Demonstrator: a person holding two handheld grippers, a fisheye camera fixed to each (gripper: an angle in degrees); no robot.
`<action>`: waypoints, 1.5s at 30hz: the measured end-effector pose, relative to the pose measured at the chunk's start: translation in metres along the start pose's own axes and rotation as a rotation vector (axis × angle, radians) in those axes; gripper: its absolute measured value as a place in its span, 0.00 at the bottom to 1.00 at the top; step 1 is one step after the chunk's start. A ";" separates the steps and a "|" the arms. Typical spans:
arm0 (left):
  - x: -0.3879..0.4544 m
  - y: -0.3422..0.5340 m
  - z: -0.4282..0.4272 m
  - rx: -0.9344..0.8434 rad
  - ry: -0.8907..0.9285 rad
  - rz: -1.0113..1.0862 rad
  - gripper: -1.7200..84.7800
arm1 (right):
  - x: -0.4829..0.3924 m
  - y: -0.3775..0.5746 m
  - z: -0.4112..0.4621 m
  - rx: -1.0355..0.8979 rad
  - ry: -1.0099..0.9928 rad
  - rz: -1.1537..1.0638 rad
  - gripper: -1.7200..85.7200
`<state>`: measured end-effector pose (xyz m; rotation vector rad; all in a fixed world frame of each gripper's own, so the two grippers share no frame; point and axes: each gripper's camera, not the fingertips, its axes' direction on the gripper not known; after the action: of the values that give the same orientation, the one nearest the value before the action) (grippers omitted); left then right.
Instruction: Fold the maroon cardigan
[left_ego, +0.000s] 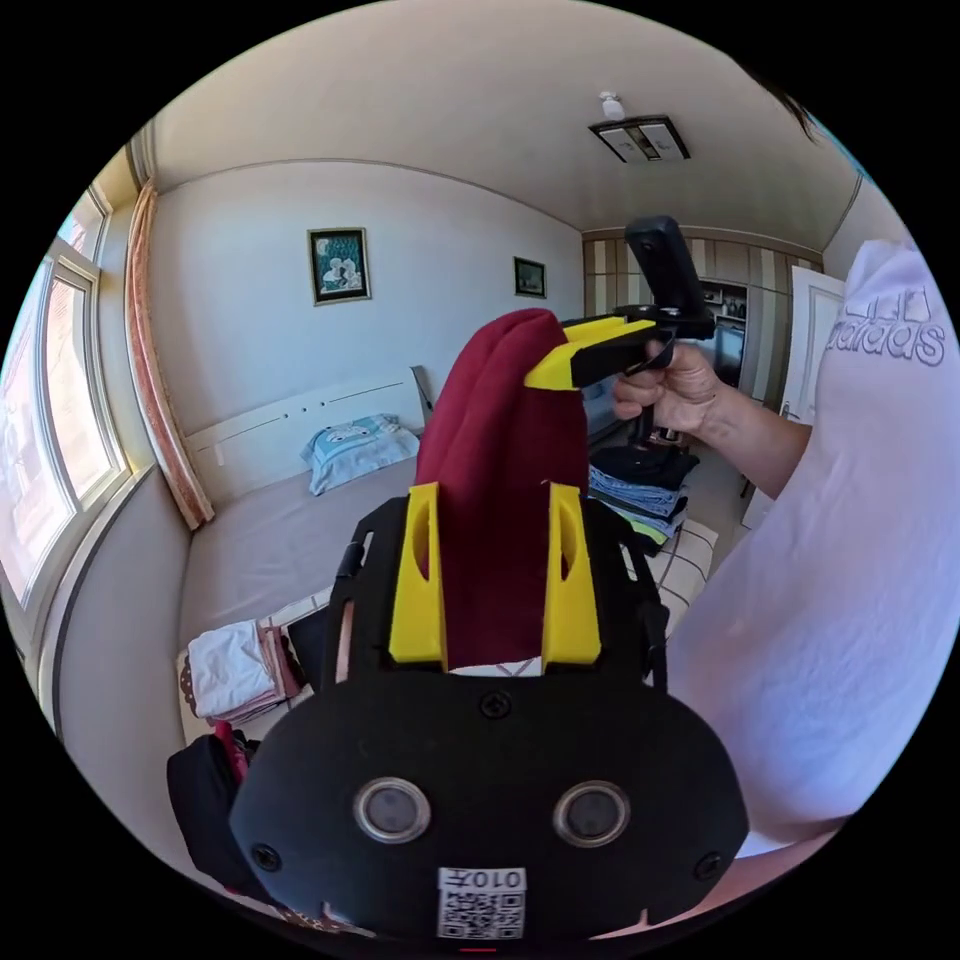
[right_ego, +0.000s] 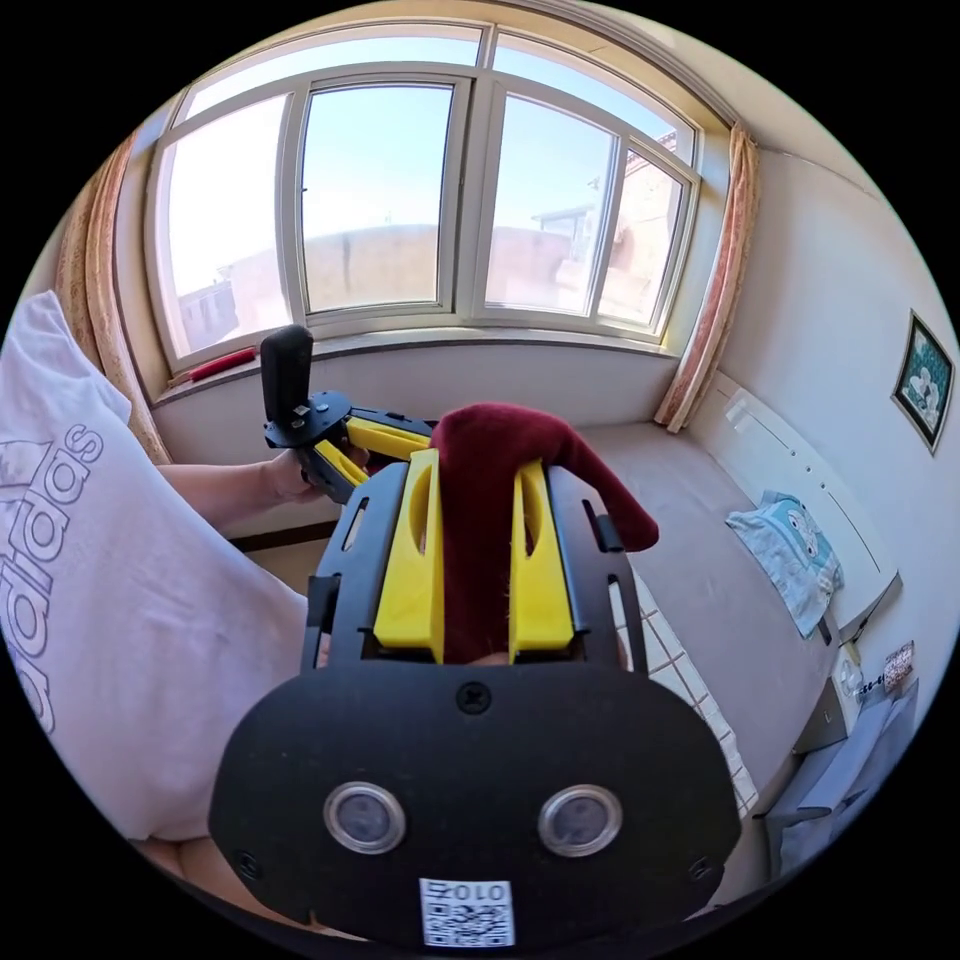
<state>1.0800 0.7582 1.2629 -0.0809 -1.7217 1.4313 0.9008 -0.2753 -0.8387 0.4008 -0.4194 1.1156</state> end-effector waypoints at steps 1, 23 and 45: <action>0.002 0.000 0.002 0.011 -0.008 0.003 0.22 | -0.005 0.003 -0.002 0.008 -0.003 -0.006 0.15; 0.033 -0.062 -0.071 -0.053 -0.312 0.432 0.03 | -0.068 0.122 -0.025 0.374 -0.114 -0.097 0.09; -0.178 -0.021 -0.237 1.177 0.068 -0.413 0.03 | -0.060 0.184 -0.014 0.414 -0.051 -0.082 0.18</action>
<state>1.3518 0.8358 1.1700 0.7940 -0.5720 1.8403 0.7109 -0.2440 -0.8631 0.8044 -0.2115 1.1123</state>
